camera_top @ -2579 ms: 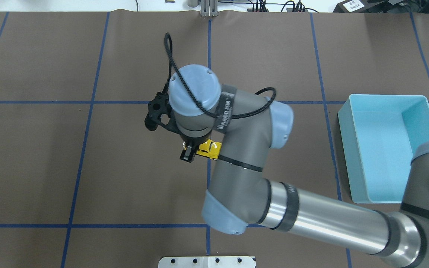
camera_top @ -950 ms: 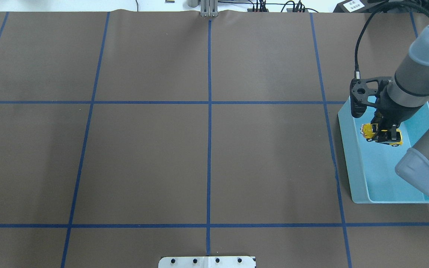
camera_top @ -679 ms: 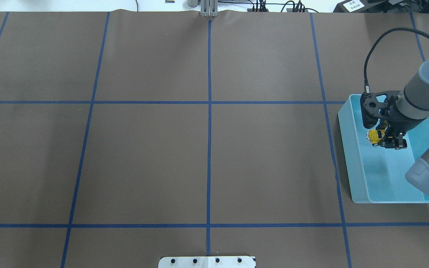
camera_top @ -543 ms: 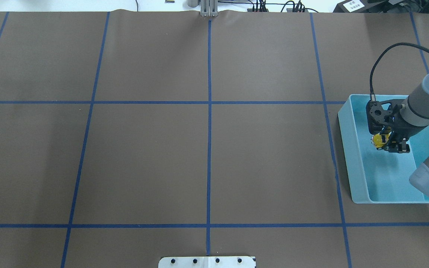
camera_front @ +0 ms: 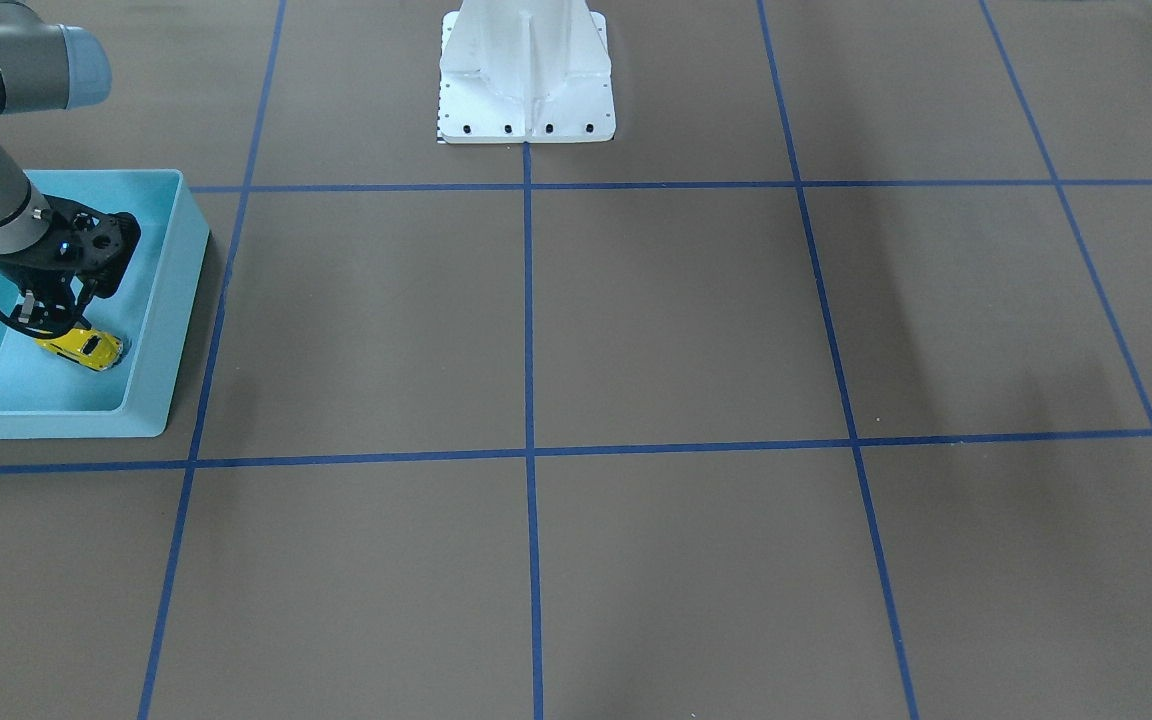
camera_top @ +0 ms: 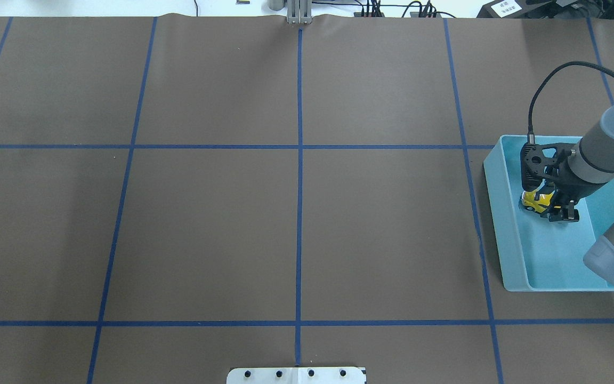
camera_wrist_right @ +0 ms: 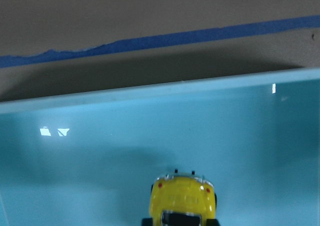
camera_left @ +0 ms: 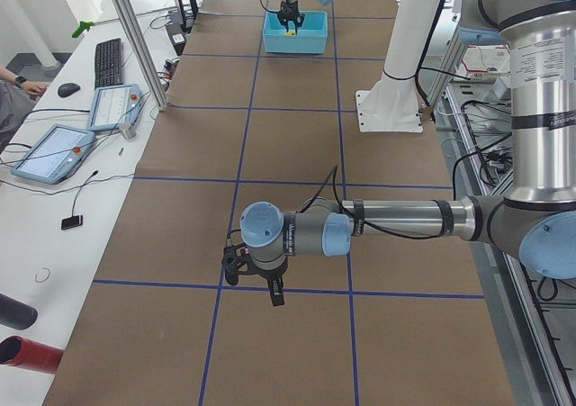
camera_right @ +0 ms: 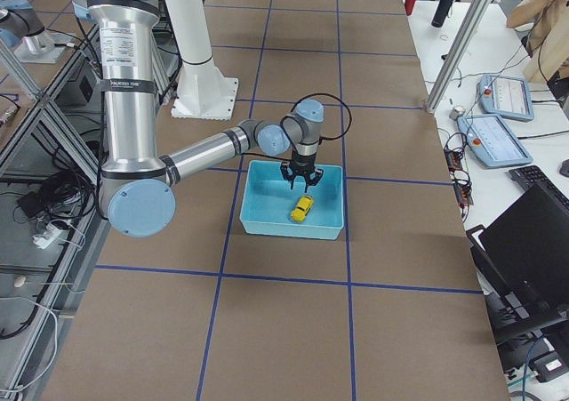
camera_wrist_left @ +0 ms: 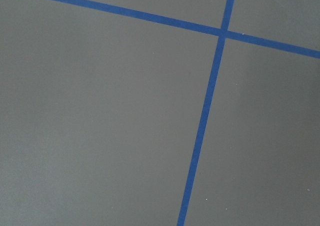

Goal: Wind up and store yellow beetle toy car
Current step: 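Lower the car into the blue bin and open the right gripper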

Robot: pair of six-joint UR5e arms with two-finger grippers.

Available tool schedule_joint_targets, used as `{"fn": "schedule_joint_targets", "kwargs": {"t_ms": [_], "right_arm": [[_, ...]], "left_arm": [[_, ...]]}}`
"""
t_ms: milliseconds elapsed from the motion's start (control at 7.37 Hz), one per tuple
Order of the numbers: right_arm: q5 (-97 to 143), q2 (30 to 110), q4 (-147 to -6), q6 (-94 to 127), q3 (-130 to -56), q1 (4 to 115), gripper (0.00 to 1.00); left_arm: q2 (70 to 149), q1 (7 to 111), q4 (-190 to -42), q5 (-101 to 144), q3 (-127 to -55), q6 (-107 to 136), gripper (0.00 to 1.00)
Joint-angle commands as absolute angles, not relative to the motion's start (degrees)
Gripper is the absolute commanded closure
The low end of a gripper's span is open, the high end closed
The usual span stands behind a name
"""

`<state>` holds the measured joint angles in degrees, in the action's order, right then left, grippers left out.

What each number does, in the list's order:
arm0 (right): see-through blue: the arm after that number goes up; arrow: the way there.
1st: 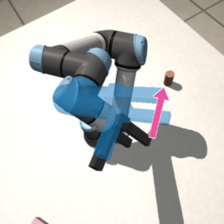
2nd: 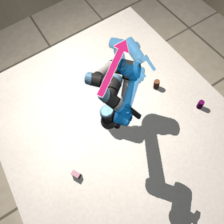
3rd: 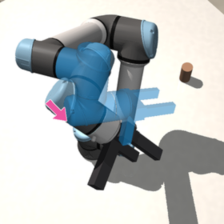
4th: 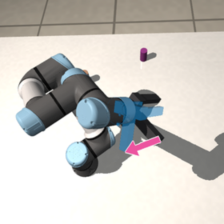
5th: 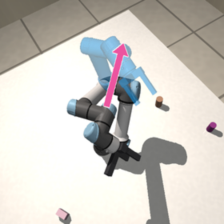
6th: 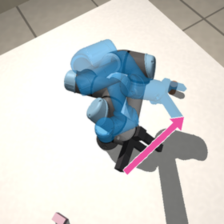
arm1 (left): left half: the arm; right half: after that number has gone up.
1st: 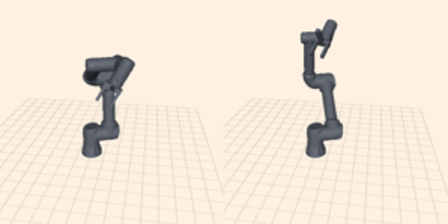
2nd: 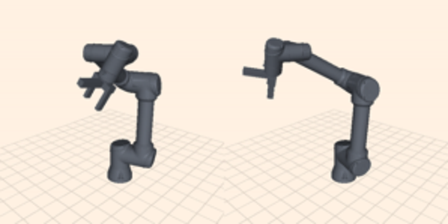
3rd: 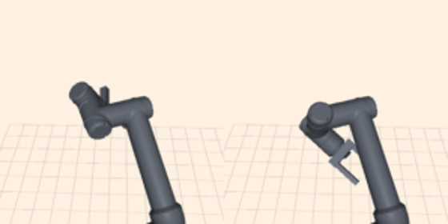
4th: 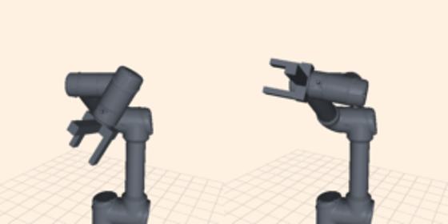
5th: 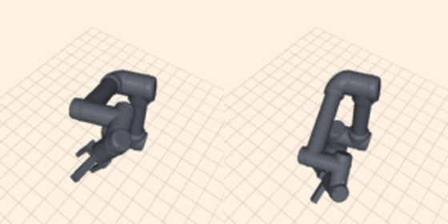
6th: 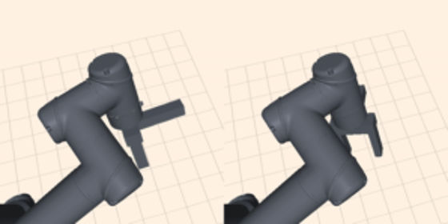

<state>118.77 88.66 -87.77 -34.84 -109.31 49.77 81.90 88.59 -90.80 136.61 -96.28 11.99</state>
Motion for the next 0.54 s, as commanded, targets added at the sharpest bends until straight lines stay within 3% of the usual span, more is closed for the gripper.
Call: {"fn": "schedule_joint_targets", "kwargs": {"t_ms": [0, 407], "right_arm": [[124.8, 88.4, -92.4, -34.9, -110.5, 55.9, 0.00], [133.2, 88.9, -102.0, -34.1, -104.7, 77.4, 0.00]], "left_arm": [[81.8, 88.6, -90.8, 136.6, -96.1, 11.9, 0.00], [81.9, 88.6, -90.9, 136.6, -96.2, 12.0, 0.00]]}}
